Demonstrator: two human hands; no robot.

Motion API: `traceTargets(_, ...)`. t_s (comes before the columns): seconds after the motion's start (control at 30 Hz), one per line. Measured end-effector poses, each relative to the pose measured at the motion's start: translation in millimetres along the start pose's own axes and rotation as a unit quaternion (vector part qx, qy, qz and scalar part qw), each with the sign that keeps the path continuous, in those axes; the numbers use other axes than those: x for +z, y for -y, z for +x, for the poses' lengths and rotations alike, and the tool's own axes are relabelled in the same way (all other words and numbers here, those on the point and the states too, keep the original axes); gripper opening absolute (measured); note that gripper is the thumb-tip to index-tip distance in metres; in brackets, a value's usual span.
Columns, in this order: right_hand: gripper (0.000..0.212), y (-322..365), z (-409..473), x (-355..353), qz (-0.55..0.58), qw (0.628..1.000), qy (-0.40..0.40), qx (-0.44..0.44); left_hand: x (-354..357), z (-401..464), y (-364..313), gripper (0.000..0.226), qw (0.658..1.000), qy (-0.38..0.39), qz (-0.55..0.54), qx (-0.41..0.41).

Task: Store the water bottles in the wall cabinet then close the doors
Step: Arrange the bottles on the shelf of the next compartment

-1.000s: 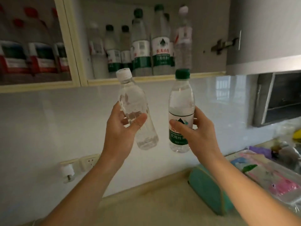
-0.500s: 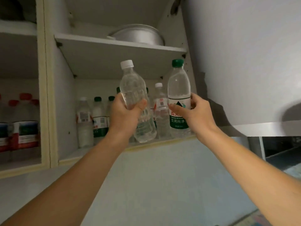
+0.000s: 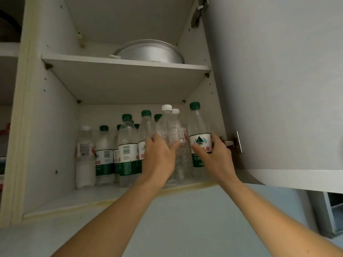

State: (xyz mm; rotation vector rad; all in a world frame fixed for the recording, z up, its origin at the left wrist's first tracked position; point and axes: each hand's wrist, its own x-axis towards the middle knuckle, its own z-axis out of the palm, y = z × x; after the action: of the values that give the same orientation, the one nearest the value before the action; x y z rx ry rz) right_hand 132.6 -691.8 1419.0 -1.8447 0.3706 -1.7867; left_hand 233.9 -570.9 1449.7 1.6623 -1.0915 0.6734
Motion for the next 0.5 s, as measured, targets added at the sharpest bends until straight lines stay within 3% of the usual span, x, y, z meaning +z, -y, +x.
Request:
traceTargets(0.07, 0.036, -9.7, -0.7, -1.4, -0.029, 0.999, 0.014, -0.006, -2.9, 0.0, 3.6, 0.068, 0.990, -0.041, 0.133, 0.034)
traceTargets(0.13, 0.044, -19.8, -3.6, -3.5, -0.059, 0.998, 0.027, -0.019, -8.0, -2.2, 9.0, 0.076, 0.979, -0.066, 0.184, 0.058)
traceTargets(0.27, 0.060, -28.9, -11.0, -3.4, -0.130, 0.991, 0.031, -0.030, -6.0, -13.9, 20.9, 0.101, 0.984, -0.042, 0.156, 0.081)
traceTargets(0.5, 0.062, -20.9, -12.9, 1.7, -0.176, 0.983, 0.041, 0.019, 15.5, -13.5, 16.8, 0.108, 0.986, -0.033, 0.140, 0.087)
